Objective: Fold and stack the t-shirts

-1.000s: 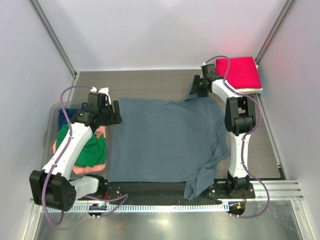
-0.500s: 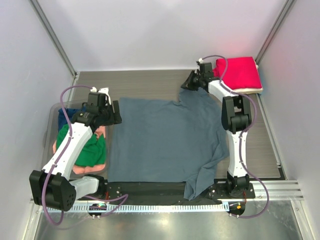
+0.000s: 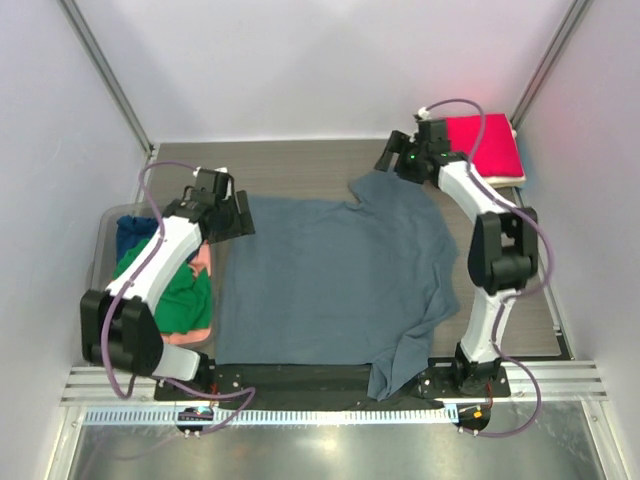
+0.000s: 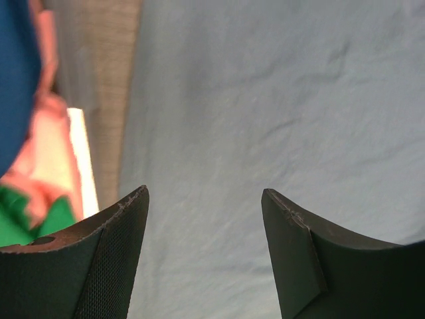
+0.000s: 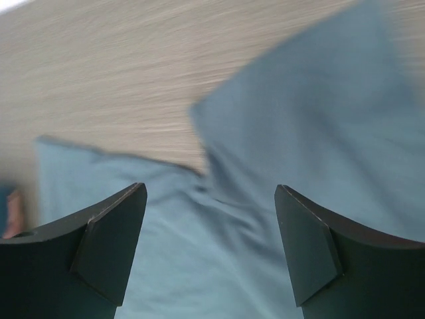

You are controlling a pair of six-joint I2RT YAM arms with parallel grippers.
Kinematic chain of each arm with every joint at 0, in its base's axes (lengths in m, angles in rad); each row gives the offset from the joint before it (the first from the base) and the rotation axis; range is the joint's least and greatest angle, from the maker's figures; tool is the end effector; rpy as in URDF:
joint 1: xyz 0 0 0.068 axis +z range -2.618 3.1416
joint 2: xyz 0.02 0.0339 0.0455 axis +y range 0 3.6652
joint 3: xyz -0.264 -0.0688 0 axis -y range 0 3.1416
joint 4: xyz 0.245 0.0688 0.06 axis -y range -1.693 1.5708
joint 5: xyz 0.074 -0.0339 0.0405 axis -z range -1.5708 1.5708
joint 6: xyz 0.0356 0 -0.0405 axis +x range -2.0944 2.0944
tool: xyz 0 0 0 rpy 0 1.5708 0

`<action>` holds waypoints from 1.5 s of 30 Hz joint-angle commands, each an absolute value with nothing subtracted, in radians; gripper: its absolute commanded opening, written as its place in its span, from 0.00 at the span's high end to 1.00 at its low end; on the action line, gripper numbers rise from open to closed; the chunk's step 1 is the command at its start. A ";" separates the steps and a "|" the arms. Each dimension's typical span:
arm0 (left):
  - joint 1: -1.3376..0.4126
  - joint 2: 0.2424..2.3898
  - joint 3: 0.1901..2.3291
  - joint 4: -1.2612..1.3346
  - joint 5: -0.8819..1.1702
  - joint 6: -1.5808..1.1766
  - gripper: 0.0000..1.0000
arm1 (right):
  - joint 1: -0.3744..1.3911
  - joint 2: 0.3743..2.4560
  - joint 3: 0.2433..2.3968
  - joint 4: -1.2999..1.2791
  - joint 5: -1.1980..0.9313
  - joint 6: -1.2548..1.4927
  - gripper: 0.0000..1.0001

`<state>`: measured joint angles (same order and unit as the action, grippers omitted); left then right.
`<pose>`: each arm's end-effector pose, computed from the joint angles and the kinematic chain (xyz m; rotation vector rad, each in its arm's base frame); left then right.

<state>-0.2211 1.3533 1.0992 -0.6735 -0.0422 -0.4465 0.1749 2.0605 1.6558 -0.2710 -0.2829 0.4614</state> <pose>0.2745 -0.0602 0.2801 -0.3000 2.4935 -0.2241 0.4684 0.0929 0.2375 0.1722 2.2918 0.6544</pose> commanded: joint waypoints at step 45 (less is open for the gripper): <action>-0.104 2.421 2.338 -0.695 0.130 -0.558 0.23 | 0.081 2.455 2.392 -0.469 -0.098 0.250 0.09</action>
<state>-0.0910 2.5923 2.4031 -0.7170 0.0925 -0.5797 0.0853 2.6495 2.4428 -0.5312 -0.0414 0.2779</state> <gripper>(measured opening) 0.760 0.904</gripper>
